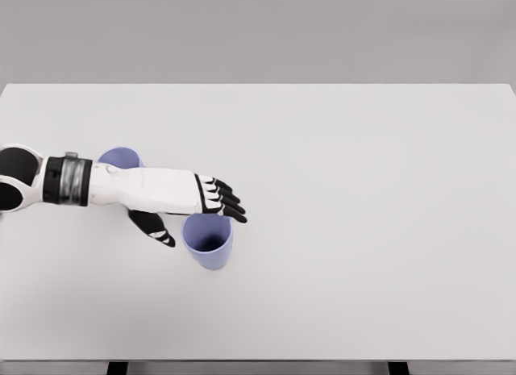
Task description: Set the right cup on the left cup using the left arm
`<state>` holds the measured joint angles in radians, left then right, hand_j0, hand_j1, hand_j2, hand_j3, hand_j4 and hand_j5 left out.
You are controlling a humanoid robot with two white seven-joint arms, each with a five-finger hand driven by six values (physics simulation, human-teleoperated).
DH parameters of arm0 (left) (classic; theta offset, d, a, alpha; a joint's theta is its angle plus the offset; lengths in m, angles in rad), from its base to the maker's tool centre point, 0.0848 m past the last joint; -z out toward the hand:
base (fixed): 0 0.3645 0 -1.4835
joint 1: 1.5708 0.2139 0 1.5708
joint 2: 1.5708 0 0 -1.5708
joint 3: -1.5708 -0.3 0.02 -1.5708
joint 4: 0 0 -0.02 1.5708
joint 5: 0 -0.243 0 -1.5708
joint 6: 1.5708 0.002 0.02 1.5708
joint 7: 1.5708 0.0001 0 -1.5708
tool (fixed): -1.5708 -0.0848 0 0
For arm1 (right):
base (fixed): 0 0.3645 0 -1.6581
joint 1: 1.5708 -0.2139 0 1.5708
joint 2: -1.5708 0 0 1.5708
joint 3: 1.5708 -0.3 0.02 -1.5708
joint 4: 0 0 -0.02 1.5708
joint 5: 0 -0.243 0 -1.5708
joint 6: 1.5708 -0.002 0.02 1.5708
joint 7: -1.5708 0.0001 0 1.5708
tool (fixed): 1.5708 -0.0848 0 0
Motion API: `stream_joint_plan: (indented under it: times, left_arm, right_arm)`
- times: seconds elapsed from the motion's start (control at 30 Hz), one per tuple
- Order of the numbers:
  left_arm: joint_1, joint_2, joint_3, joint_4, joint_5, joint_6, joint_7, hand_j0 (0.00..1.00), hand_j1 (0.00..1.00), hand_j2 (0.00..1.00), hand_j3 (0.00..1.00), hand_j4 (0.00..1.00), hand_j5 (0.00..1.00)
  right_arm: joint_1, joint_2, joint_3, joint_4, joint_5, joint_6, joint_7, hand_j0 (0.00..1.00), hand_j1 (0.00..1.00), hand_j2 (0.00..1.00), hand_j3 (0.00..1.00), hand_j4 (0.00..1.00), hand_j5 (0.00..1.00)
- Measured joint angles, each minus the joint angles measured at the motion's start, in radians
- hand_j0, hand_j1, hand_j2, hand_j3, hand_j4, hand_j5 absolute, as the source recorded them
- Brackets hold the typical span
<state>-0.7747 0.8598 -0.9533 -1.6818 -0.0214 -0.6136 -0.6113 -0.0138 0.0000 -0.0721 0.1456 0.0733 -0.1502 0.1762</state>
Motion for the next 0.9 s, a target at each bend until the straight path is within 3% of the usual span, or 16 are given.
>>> stream_joint_plan:
  times: [0.47,0.5,0.53,0.57,0.6,0.9]
  left_arm:
    - [0.048,-0.045,0.006,0.034,-0.04,0.0,0.0,1.0,1.0,1.0,1.0,1.0,1.0]
    - [0.046,-0.045,0.008,0.035,-0.043,0.0,0.0,0.86,0.86,0.86,0.86,0.86,0.86]
    - [0.048,-0.046,0.01,0.036,-0.043,0.0,0.0,0.8,0.8,0.8,0.8,0.8,0.8]
    - [0.048,-0.046,0.011,0.036,-0.043,0.0,0.0,0.65,0.65,0.65,0.65,0.65,0.65]
    - [0.048,-0.047,0.012,0.037,-0.043,0.0,0.0,0.57,0.57,0.57,0.57,0.57,0.57]
    - [0.058,-0.041,0.017,0.035,-0.027,0.005,0.004,0.54,0.54,0.54,0.54,0.54,0.54]
  right_arm:
    - [0.0,0.0,0.0,0.0,0.0,0.0,0.0,1.0,1.0,1.0,1.0,1.0,1.0]
    - [0.0,0.0,0.0,0.0,0.0,0.0,0.0,1.0,1.0,1.0,1.0,1.0,1.0]
    - [0.0,0.0,0.0,0.0,0.0,0.0,0.0,1.0,1.0,1.0,1.0,1.0,1.0]
    - [0.0,0.0,0.0,0.0,0.0,0.0,0.0,1.0,1.0,1.0,1.0,1.0,1.0]
    - [0.0,0.0,0.0,0.0,0.0,0.0,0.0,1.0,1.0,1.0,1.0,1.0,1.0]
    - [0.0,0.0,0.0,0.0,0.0,0.0,0.0,1.0,1.0,1.0,1.0,1.0,1.0]
